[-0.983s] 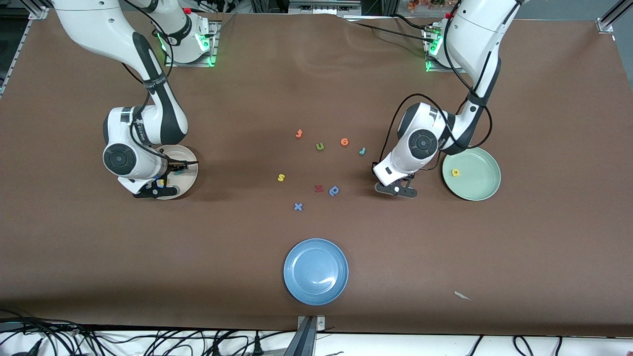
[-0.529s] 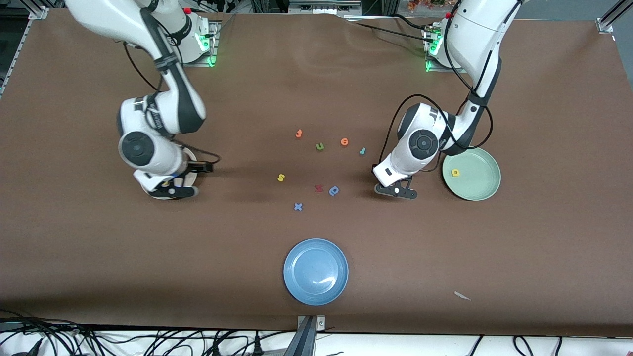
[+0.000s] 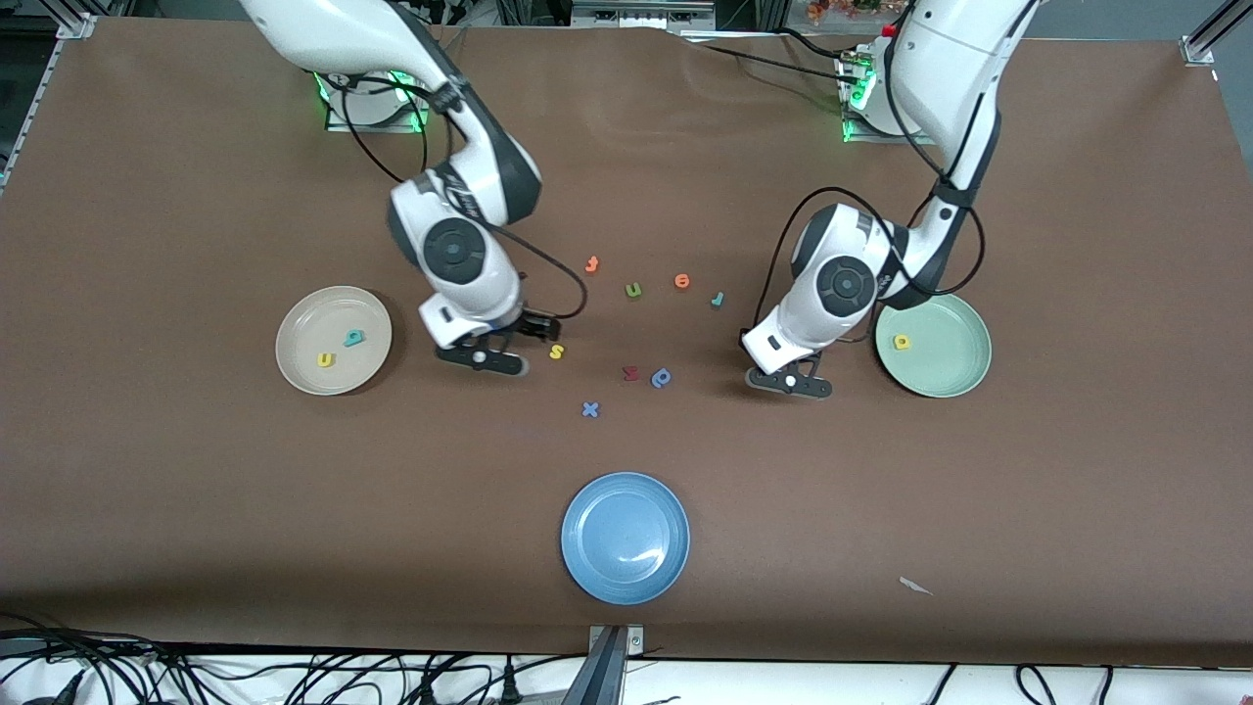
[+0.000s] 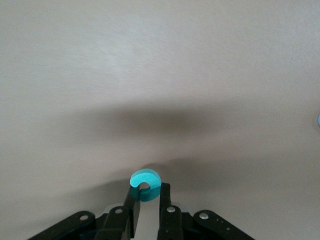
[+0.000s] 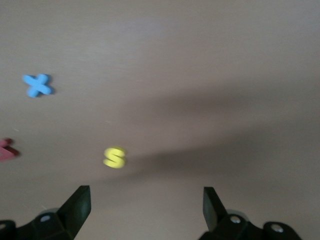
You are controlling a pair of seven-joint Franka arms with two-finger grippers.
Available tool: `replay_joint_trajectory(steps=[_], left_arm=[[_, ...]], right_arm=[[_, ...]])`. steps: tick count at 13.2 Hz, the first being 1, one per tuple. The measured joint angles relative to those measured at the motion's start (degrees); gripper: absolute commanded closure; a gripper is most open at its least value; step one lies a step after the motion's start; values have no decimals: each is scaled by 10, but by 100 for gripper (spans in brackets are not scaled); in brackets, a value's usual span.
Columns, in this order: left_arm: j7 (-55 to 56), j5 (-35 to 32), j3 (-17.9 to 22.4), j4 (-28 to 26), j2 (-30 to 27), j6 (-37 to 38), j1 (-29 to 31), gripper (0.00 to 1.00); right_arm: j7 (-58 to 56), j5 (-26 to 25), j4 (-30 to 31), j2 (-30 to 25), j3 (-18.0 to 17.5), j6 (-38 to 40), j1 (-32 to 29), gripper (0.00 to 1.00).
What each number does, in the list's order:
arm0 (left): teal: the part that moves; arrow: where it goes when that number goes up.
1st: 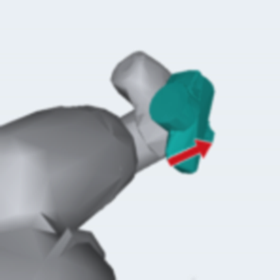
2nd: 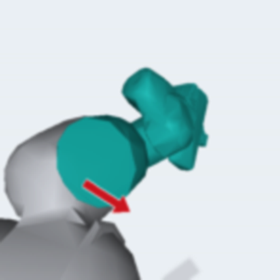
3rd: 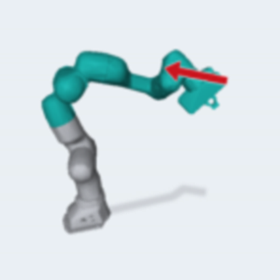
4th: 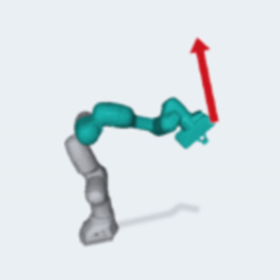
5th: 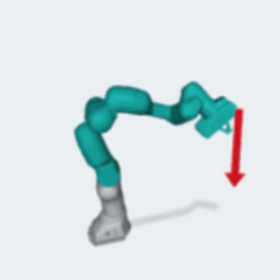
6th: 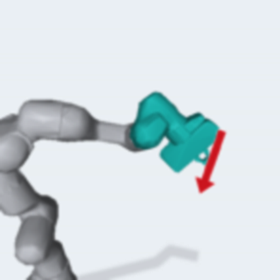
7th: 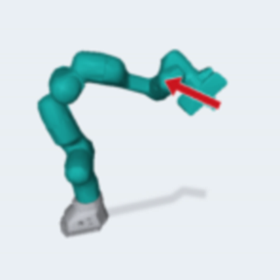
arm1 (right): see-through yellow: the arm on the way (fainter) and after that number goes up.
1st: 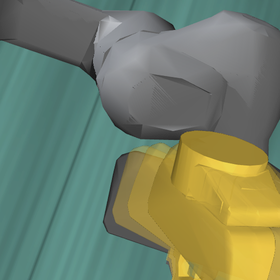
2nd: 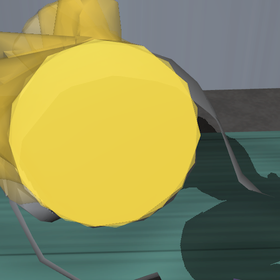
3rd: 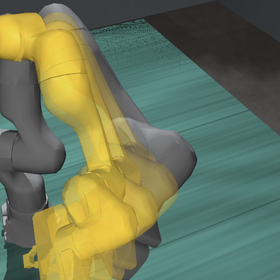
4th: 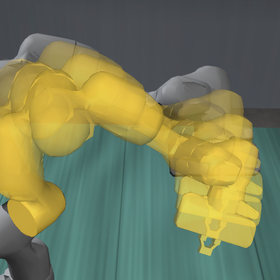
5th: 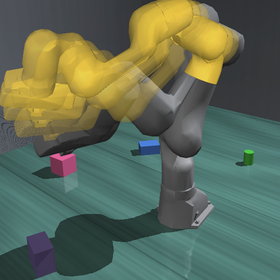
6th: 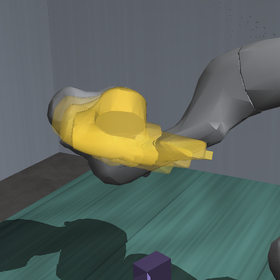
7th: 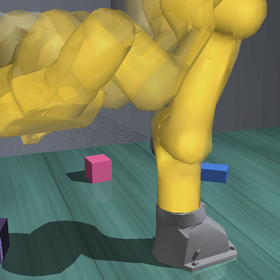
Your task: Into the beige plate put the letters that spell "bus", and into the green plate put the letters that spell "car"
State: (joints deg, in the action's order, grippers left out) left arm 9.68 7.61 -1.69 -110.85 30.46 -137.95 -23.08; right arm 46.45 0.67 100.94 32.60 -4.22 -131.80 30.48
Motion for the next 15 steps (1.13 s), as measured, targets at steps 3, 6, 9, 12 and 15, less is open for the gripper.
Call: replay_joint_trajectory(steps=[3, 6, 9, 12, 15], left_arm=[[-141, -4, 25, -2, -46, 55, 53, 100], [-289, -4, 77, -15, -70, 120, 87, 85], [-337, -4, 98, -51, -76, 130, 94, 33], [-337, -4, 97, -57, -77, 130, 88, 34], [-335, -4, 89, -57, -84, 130, 86, 36]], right_arm=[[26, 0, -7, 50, 0, -72, 12, 1], [39, 0, -11, 63, 0, -81, 14, 15], [55, 0, -11, 72, -1, -81, 30, 24], [56, -1, -12, 79, 0, -82, 37, 25], [56, -6, -13, 79, 3, -82, 36, 25]])
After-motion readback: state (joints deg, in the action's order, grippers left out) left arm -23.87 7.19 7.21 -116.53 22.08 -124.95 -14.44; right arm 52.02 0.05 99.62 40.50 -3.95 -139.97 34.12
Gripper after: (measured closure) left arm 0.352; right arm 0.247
